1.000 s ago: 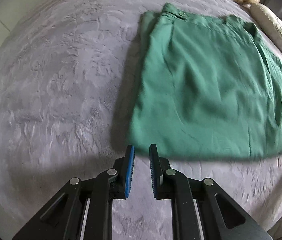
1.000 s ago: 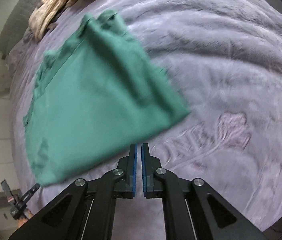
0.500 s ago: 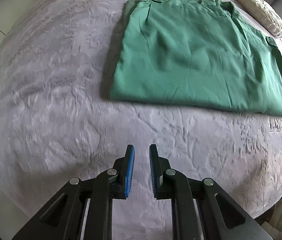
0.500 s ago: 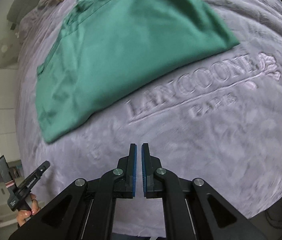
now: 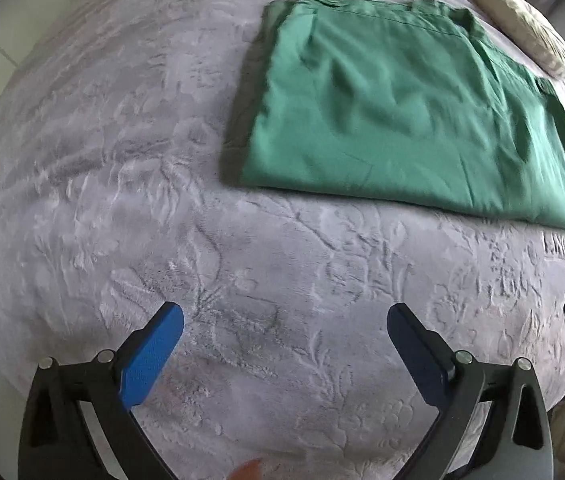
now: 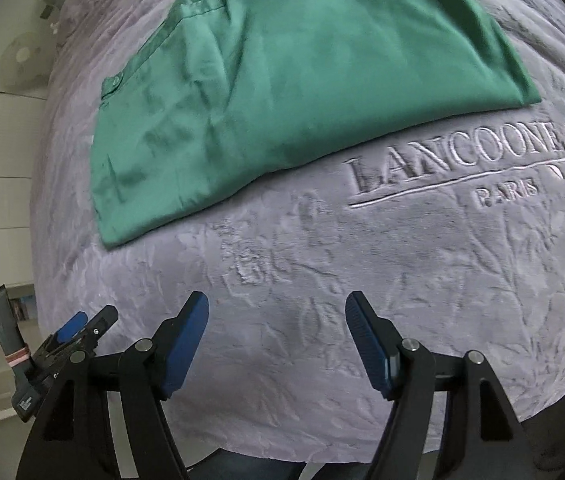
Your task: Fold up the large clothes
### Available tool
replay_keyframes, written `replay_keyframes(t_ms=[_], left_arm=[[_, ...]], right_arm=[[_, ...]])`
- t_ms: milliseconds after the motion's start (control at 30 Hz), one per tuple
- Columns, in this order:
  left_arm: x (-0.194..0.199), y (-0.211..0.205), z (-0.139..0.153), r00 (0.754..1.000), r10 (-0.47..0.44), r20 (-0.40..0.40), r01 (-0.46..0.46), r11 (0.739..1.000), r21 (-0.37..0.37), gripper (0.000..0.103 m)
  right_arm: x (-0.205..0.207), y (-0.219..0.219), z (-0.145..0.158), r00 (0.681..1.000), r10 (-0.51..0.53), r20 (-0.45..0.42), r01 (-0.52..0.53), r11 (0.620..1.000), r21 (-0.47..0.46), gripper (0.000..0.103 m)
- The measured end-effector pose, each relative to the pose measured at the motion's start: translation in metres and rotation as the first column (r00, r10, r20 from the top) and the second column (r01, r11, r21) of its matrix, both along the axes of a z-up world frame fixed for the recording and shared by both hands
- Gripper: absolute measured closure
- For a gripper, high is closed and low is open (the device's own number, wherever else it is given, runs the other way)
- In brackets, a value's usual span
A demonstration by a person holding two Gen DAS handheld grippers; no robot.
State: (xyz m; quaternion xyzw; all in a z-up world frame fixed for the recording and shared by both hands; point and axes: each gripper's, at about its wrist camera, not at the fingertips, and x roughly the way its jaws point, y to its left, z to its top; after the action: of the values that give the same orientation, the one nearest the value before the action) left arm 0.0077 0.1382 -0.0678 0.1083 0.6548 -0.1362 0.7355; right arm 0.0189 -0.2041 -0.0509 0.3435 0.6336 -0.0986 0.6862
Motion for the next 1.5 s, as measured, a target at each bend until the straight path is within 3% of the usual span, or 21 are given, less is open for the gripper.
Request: replay_keyframes(t_ms=[200,233,267,367,533,967,1267,1333,1500], left_arm=[[0.026,0.027,-0.018,0.998,0.025,-0.05,-0.026,1.0,-0.01,0.001],[0.031,0.03,-0.019,0.998,0.028,-0.047,-0.028,1.0,-0.011,0.001],[0.034,0.036,-0.021,0.998,0.036,-0.043,-0.036,0.999,-0.011,0.001],[0.044,0.05,-0.028,0.996,0.068,-0.059,-0.069,0.997,-0.016,0.001],[0.058,0.067,-0.03,0.994,0.092,-0.057,-0.093,0.995,-0.019,0.001],[0.077,0.074,-0.033,0.997,0.062,-0.047,-0.063,0.998,-0.025,0.001],[0.112,0.082,-0.043,0.995,0.094,-0.016,-0.095,0.991,-0.091,0.001],[0.122,0.084,-0.045,0.994,0.109,-0.027,-0.111,0.985,-0.134,0.001],[0.147,0.089,-0.055,0.978,0.172,-0.116,-0.199,0.935,-0.294,0.001]], right_arm=[[0.01,0.015,0.002,0.999,0.014,0.05,-0.015,1.0,0.007,0.018],[0.012,0.019,0.004,0.997,0.018,0.071,-0.018,1.0,0.006,0.012],[0.014,0.021,0.004,0.996,0.018,0.089,-0.019,1.0,0.012,0.0],[0.02,0.029,0.001,0.992,0.02,0.123,-0.028,0.998,0.064,0.0],[0.032,0.041,-0.023,0.996,-0.012,0.086,-0.006,0.979,0.205,0.0],[0.047,0.052,-0.064,0.985,-0.155,0.076,0.116,0.922,0.369,0.0],[0.083,0.058,-0.089,0.943,-0.28,0.177,0.147,0.832,0.535,0.0],[0.094,0.059,-0.096,0.928,-0.318,0.194,0.159,0.809,0.566,0.0],[0.115,0.063,-0.125,0.88,-0.439,0.179,0.223,0.717,0.66,0.0]])
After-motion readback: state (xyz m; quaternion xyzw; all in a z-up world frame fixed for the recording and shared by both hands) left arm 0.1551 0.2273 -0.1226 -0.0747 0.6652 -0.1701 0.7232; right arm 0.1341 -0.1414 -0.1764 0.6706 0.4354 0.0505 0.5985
